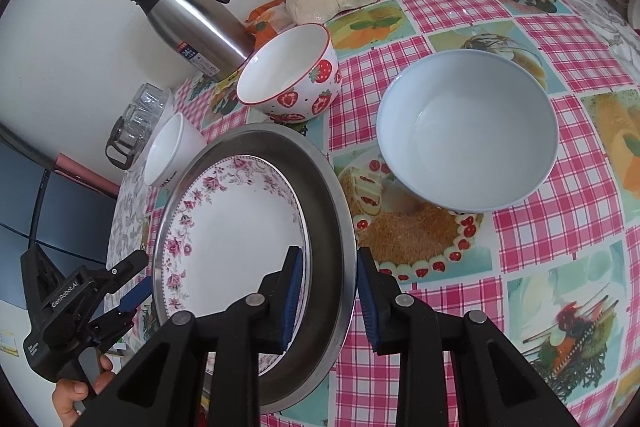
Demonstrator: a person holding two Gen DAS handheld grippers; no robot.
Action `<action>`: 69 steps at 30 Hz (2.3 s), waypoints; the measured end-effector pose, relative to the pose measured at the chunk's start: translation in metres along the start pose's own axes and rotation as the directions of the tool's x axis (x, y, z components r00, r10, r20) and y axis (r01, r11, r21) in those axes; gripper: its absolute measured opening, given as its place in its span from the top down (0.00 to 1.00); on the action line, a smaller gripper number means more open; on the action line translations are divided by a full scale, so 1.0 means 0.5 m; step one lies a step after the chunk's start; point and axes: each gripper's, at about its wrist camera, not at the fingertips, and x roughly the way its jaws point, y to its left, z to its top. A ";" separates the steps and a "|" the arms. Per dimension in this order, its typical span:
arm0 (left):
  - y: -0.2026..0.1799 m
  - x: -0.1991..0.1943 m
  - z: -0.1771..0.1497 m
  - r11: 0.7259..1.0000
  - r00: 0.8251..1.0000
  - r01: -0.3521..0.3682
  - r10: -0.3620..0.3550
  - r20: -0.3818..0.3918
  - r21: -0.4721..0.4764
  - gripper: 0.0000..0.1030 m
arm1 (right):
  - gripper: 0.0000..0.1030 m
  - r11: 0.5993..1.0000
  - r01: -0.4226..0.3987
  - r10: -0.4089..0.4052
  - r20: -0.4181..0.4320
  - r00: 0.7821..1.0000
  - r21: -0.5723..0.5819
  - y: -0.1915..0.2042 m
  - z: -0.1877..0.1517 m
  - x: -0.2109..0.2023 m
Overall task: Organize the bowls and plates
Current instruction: 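Open both tools to release the plate and raise them away, then move both tools toward the red-rimmed strawberry bowl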
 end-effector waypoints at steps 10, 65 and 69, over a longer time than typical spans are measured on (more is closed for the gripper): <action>-0.018 -0.023 0.008 0.995 0.993 -0.082 0.077 0.086 0.059 0.46 | 0.71 0.996 0.070 -0.062 0.146 0.987 -0.048 0.009 0.015 -0.046; -0.221 -0.039 0.022 0.925 0.921 -0.169 0.025 0.390 0.341 0.04 | 0.00 0.975 0.187 -0.109 0.484 0.868 -0.116 0.064 0.053 -0.107; -0.236 -0.016 0.043 0.942 0.937 -0.124 0.007 0.349 0.313 0.04 | 0.00 0.978 0.184 -0.124 0.447 0.886 -0.094 0.053 0.064 -0.104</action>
